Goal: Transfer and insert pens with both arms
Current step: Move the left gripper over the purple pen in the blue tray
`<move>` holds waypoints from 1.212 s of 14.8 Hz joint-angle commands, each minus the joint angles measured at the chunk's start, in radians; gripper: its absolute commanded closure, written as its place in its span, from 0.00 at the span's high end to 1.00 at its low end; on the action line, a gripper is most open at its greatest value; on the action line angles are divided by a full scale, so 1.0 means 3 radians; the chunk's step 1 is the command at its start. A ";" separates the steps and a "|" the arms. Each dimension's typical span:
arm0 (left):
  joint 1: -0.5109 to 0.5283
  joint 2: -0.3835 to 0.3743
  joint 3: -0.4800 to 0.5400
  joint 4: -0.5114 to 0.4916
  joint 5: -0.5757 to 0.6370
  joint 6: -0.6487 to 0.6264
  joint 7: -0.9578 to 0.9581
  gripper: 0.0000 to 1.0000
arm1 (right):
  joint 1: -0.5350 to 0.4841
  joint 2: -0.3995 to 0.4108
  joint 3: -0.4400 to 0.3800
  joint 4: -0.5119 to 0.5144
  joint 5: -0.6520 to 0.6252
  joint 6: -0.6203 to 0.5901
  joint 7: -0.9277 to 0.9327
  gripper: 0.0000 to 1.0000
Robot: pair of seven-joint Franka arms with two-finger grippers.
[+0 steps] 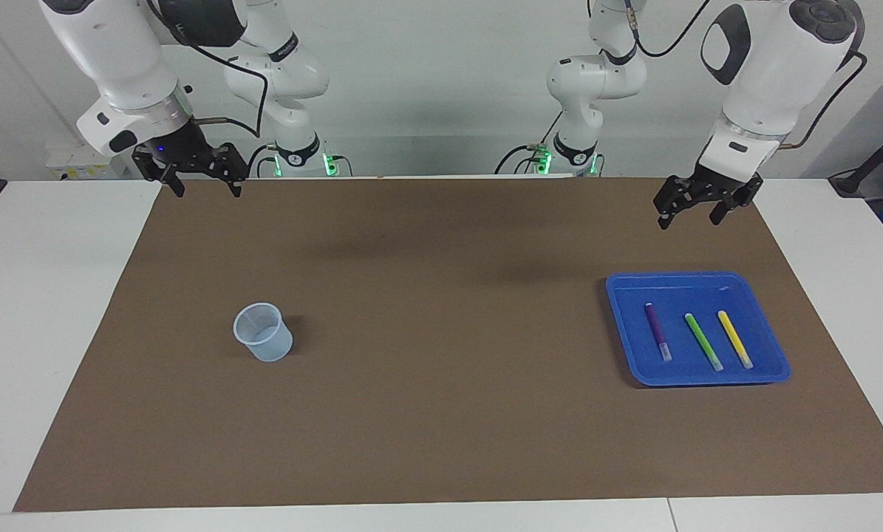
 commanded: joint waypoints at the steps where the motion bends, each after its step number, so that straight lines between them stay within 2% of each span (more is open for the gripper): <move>1: -0.0019 0.0003 0.0023 0.0005 -0.0011 0.0060 -0.0031 1.00 | -0.0045 -0.0072 0.0012 -0.0069 0.0050 -0.0021 -0.0080 1.00; 8: -0.0004 -0.0043 0.0049 0.0005 -0.0001 0.0071 -0.0056 1.00 | -0.0045 -0.0077 0.0012 -0.0084 0.0050 -0.0026 -0.0080 1.00; 10: 0.0154 -0.0048 0.0044 -0.0041 -0.0001 0.0274 -0.0356 1.00 | -0.0040 -0.0077 0.0012 -0.0079 0.0050 -0.0026 -0.0075 1.00; 13: 0.0165 -0.0130 0.0044 -0.0363 0.0004 0.0632 -0.0440 1.00 | -0.0040 -0.0082 0.0012 -0.0084 0.0050 -0.0062 -0.0075 1.00; 15: 0.0160 -0.0044 0.0044 -0.0379 0.0019 0.0714 -0.0435 1.00 | -0.0045 -0.0082 0.0007 -0.0085 0.0050 -0.0057 -0.0075 1.00; 18: 0.0160 0.0222 0.0044 -0.0369 0.0040 0.1010 -0.0425 1.00 | -0.0040 -0.0082 0.0007 -0.0085 0.0050 -0.0067 -0.0075 1.00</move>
